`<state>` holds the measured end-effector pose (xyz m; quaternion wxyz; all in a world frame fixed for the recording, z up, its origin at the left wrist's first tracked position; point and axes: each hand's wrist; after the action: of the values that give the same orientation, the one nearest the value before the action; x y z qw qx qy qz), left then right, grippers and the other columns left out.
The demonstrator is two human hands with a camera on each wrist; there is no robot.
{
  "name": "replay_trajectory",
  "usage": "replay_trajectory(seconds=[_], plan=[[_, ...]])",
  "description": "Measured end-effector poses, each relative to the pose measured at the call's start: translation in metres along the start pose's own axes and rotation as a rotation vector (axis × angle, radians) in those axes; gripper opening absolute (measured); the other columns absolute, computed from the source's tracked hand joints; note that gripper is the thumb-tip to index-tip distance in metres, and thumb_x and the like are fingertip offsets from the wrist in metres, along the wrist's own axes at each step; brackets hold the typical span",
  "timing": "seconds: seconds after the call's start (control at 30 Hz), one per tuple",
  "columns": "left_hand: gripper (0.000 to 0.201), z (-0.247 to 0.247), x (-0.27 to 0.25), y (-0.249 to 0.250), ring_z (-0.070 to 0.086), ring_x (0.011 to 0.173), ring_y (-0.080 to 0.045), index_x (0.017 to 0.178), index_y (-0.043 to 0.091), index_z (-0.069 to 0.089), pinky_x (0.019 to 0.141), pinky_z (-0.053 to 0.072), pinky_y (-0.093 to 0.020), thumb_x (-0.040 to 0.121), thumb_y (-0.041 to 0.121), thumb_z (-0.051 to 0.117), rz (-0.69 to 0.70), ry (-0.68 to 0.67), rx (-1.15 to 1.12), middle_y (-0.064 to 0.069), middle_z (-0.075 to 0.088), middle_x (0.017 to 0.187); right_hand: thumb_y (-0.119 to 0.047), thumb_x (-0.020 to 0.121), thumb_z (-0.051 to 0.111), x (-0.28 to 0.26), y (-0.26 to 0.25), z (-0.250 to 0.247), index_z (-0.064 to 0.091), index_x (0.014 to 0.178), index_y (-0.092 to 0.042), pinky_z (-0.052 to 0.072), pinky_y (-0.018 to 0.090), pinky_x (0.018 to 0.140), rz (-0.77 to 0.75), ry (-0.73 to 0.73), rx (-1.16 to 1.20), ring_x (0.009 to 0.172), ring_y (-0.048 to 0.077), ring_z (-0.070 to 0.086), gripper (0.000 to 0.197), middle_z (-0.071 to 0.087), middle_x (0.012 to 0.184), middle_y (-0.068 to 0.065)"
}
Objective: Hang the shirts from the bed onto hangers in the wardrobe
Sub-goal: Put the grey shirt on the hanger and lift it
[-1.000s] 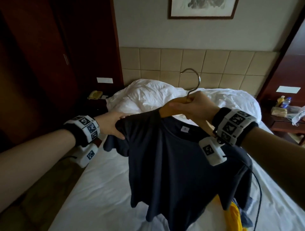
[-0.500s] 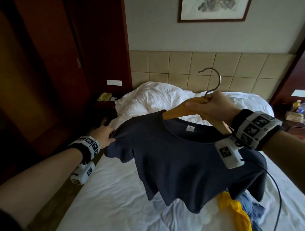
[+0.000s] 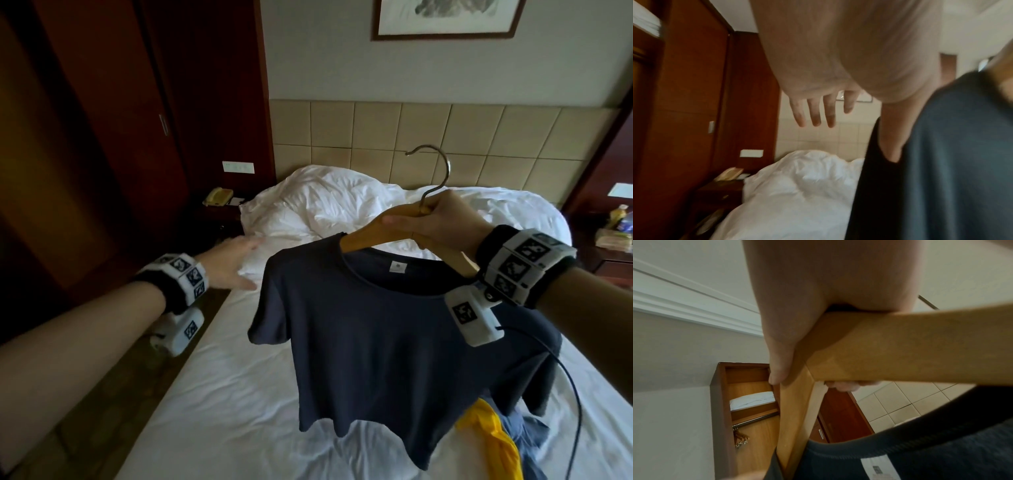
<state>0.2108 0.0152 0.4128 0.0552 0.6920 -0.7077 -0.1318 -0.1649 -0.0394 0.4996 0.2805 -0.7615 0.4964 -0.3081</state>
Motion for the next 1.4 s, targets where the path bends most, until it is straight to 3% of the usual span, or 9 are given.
replay_trajectory(seconds=[0.2, 0.33, 0.47, 0.63, 0.8, 1.0, 1.23, 1.33, 1.4], plan=[[0.104, -0.043, 0.011, 0.102, 0.038, 0.135, -0.007, 0.155, 0.025, 0.024, 0.109, 0.031, -0.022, 0.073, 0.043, 0.084, 0.300, 0.101, -0.162, 0.008, 0.043, 0.146, -0.048, 0.075, 0.081, -0.002, -0.013, 0.013, 0.065, 0.062, -0.018, 0.045, 0.015, 0.049, 0.012, -0.048, 0.029, 0.048, -0.001, 0.058, 0.036, 0.062, 0.050, -0.009], [0.084, -0.027, 0.022, 0.165, 0.057, 0.115, -0.012, 0.144, 0.025, 0.040, 0.098, 0.049, -0.032, 0.073, 0.033, 0.085, 0.363, 0.188, -0.225, 0.004, 0.060, 0.125, -0.048, 0.069, 0.083, 0.000, -0.022, 0.020, 0.069, 0.075, -0.013, 0.045, 0.013, 0.048, -0.006, -0.032, 0.076, 0.052, -0.001, 0.059, 0.038, 0.063, 0.057, -0.010], [0.053, -0.005, 0.031, 0.198, 0.067, 0.094, -0.019, 0.125, 0.026, 0.054, 0.082, 0.056, -0.041, 0.076, 0.025, 0.074, 0.258, 0.502, -0.313, 0.004, 0.070, 0.100, -0.030, 0.074, 0.079, 0.001, -0.026, 0.023, 0.065, 0.089, -0.002, 0.043, 0.011, 0.044, -0.018, 0.021, 0.089, 0.050, 0.000, 0.057, 0.034, 0.063, 0.061, -0.004], [0.040, 0.005, 0.042, 0.205, 0.067, 0.078, -0.017, 0.108, 0.024, 0.058, 0.069, 0.056, -0.033, 0.072, 0.013, 0.072, 0.263, 0.569, -0.396, 0.005, 0.069, 0.082, -0.044, 0.072, 0.080, 0.002, -0.017, 0.019, 0.062, 0.092, -0.015, 0.055, 0.022, 0.061, 0.004, 0.028, 0.032, 0.067, 0.010, 0.070, 0.040, 0.072, 0.072, -0.002], [0.038, -0.005, 0.047, 0.194, 0.060, 0.077, -0.009, 0.095, 0.027, 0.060, 0.060, 0.038, -0.013, 0.066, 0.010, 0.079, 0.243, 0.607, -0.454, 0.016, 0.060, 0.079, -0.047, 0.077, 0.078, -0.004, -0.003, 0.006, 0.060, 0.096, -0.026, 0.042, 0.019, 0.062, -0.025, 0.019, -0.134, 0.076, 0.006, 0.060, 0.034, 0.061, 0.083, -0.011], [0.056, -0.029, 0.047, 0.176, 0.058, 0.101, -0.016, 0.115, 0.017, 0.067, 0.087, 0.043, -0.023, 0.062, 0.008, 0.084, 0.171, 0.684, -0.462, 0.001, 0.064, 0.107, -0.048, 0.077, 0.079, -0.024, 0.042, -0.012, 0.060, 0.082, -0.031, 0.037, 0.016, 0.061, 0.006, -0.143, -0.353, 0.071, 0.001, 0.053, 0.026, 0.057, 0.075, -0.014], [0.051, -0.054, 0.039, 0.151, 0.058, 0.089, -0.015, 0.108, 0.021, 0.066, 0.077, 0.041, -0.026, 0.063, 0.011, 0.086, 0.085, 0.659, -0.435, 0.004, 0.062, 0.091, -0.034, 0.070, 0.088, -0.048, 0.102, -0.027, 0.071, 0.101, -0.020, 0.052, 0.027, 0.080, 0.184, -0.253, -0.272, 0.086, 0.011, 0.066, 0.038, 0.072, 0.092, -0.005], [0.047, -0.064, 0.038, 0.142, 0.060, 0.090, -0.016, 0.105, 0.019, 0.066, 0.077, 0.043, -0.027, 0.064, 0.008, 0.085, 0.058, 0.668, -0.456, 0.001, 0.065, 0.092, -0.021, 0.078, 0.079, -0.056, 0.128, -0.020, 0.068, 0.076, -0.020, 0.053, 0.024, 0.072, 0.234, -0.322, -0.350, 0.072, 0.015, 0.070, 0.012, 0.072, 0.068, -0.003], [0.046, -0.069, 0.038, 0.140, 0.059, 0.090, -0.016, 0.107, 0.017, 0.066, 0.077, 0.043, -0.028, 0.065, 0.006, 0.084, 0.045, 0.676, -0.462, -0.002, 0.066, 0.094, -0.015, 0.084, 0.067, -0.061, 0.145, -0.011, 0.064, 0.061, -0.020, 0.052, 0.020, 0.067, 0.292, -0.367, -0.398, 0.064, 0.014, 0.070, 0.023, 0.067, 0.053, -0.006]])
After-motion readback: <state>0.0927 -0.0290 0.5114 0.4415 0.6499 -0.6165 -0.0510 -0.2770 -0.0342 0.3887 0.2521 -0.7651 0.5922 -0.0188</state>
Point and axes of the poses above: each hand's wrist, its own x-axis towards the middle knuckle, its own z-axis out of the palm, y = z × x
